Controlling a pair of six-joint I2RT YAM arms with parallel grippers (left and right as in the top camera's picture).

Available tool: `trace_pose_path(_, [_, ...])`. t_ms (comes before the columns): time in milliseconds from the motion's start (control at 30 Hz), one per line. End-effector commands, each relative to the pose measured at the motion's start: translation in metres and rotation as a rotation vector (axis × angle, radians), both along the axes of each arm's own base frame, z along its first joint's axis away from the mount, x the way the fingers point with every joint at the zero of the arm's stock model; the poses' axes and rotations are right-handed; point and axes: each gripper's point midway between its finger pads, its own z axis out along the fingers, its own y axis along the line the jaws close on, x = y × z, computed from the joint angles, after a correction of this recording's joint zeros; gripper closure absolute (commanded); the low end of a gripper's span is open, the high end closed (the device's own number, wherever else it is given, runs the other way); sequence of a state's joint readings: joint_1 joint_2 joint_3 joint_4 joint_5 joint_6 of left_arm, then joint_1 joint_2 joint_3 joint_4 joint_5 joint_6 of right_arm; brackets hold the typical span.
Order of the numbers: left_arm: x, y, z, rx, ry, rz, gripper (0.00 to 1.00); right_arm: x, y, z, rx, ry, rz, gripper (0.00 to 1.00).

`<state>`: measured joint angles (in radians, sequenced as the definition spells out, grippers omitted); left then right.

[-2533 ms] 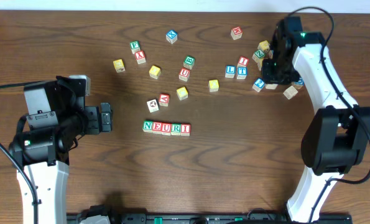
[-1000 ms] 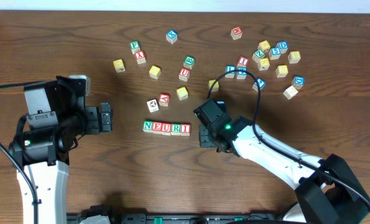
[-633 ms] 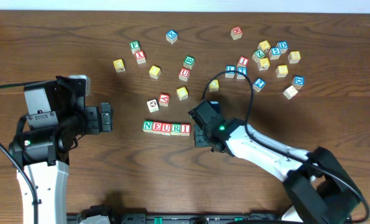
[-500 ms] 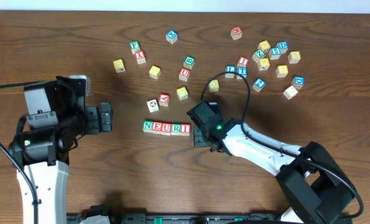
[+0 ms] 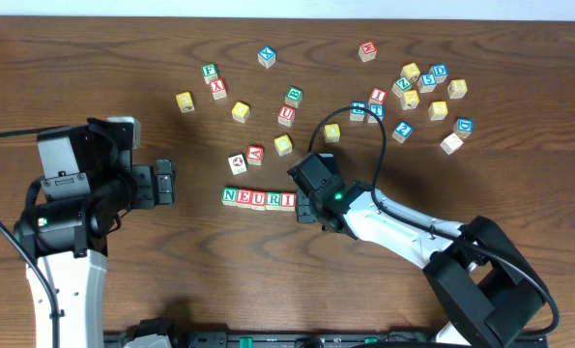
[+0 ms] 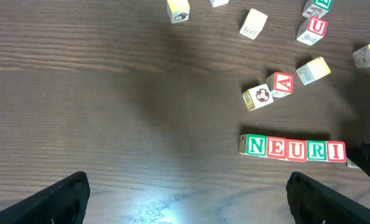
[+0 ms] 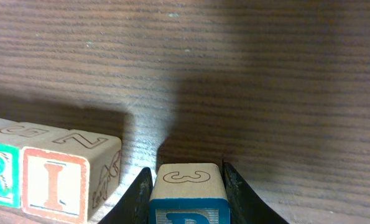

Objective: Spell out NEURIPS
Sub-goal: 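Lower the P block onto the table right of the I block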

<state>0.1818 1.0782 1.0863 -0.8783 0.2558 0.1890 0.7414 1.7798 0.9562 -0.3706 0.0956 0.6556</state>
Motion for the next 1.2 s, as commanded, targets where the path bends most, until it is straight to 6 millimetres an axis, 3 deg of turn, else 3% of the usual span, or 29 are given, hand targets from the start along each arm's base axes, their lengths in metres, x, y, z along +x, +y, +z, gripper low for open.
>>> trace_pose_path(0, [0.002,0.002,0.006,0.015,-0.016,-0.008,0.01,-0.003,-0.005,-0.016,-0.038,0.023,-0.017,0.86])
trace_pose_path(600, [0.002,0.002,0.006,0.015,-0.016,-0.008,0.01,0.009,-0.008,-0.012,-0.032,-0.032,-0.11,0.84])
trace_pose_path(1167, [0.002,0.002,0.006,0.015,-0.016,-0.008,0.01,0.003,0.0,-0.013,0.007,0.008,-0.087,0.76])
